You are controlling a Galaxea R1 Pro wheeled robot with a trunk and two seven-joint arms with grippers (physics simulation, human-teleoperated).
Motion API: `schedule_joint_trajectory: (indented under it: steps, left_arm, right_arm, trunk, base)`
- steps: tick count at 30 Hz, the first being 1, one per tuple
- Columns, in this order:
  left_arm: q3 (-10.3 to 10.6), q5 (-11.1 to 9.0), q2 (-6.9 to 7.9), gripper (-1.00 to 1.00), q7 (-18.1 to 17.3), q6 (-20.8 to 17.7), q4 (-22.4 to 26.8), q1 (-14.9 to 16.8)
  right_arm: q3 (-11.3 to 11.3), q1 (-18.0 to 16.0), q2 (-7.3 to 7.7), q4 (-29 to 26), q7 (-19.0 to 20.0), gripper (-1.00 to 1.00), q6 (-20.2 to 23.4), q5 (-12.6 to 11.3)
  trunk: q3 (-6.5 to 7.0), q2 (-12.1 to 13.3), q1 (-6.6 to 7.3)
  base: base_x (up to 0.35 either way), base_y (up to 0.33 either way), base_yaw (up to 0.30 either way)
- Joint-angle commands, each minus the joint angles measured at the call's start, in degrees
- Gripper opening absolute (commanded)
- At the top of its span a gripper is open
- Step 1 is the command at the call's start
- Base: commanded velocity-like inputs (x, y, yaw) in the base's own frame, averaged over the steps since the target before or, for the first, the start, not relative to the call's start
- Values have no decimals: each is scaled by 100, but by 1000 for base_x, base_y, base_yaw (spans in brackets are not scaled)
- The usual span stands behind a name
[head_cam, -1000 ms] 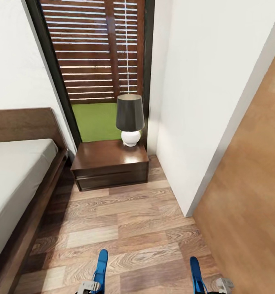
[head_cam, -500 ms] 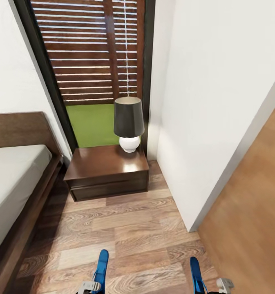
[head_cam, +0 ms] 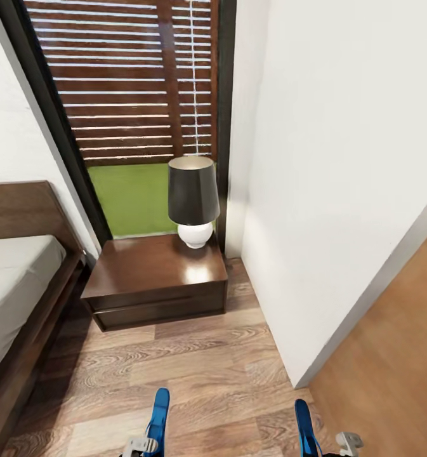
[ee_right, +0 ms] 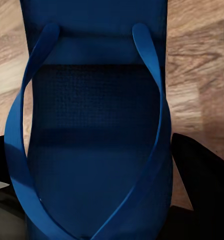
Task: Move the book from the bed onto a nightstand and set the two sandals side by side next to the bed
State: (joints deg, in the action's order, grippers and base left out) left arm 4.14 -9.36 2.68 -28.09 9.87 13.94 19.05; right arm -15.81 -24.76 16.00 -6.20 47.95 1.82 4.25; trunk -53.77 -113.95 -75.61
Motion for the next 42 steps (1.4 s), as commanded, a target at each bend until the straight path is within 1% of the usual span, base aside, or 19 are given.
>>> schedule_joint_trajectory:
  steps: [1, 11, 22, 27, 42]
  left_arm:
    - [43, -49, 4, -100, -4, 24, -6, 5]
    - [43, -49, 4, -100, -4, 25, -6, 4]
    - [43, -49, 4, -100, -4, 26, -6, 3]
    - [43, -49, 4, -100, -4, 27, -6, 4]
    - [43, -55, 4, -100, -4, 32, -11, 3]
  right_arm:
    - [-53, -2, -1, -4, 22, -100, 20, 41]
    - [-53, -2, -1, -4, 20, -100, 20, 41]
    - [-53, -2, -1, -4, 19, -100, 20, 41]
    - [-53, -2, -1, -4, 19, -100, 20, 41]
    - [-53, -2, -1, -4, 17, -100, 20, 41]
  trunk:
    - [-4, -2, -3]
    - [-4, -2, -3]
    - [-4, -2, -3]
    - [-4, -2, -3]
    - [-4, -2, -3]
  base:
    - [329, -13, 91]
    - [310, -16, 248]
    - [238, -154, 280]
    - [111, -103, 281]
    - [5, -5, 281]
